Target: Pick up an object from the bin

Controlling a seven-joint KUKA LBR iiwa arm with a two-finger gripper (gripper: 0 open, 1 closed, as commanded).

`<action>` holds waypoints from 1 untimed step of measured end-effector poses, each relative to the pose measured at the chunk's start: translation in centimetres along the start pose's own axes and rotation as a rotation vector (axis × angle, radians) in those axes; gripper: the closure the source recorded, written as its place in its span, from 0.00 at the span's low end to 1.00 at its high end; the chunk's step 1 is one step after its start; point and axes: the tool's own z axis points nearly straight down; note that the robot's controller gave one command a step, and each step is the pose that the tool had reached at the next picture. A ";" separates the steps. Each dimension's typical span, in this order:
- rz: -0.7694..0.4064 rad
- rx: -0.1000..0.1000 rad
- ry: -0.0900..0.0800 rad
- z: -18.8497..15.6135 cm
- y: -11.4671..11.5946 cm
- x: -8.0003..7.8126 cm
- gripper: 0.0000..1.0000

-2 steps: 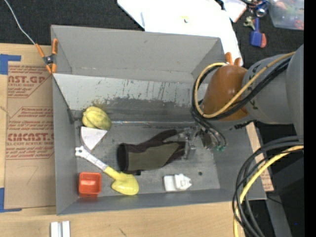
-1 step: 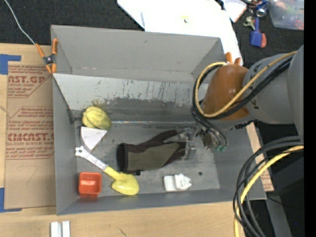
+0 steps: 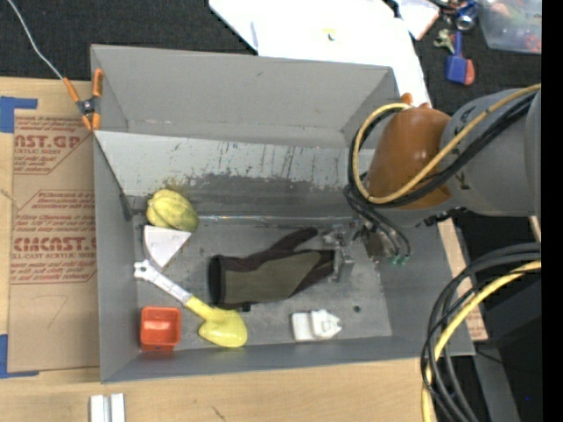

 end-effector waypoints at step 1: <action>0.000 0.001 -0.005 -2.3 0.0 -0.1 1.00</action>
Offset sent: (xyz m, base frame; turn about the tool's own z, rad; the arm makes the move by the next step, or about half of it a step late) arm 0.0001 0.0000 0.0905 0.0000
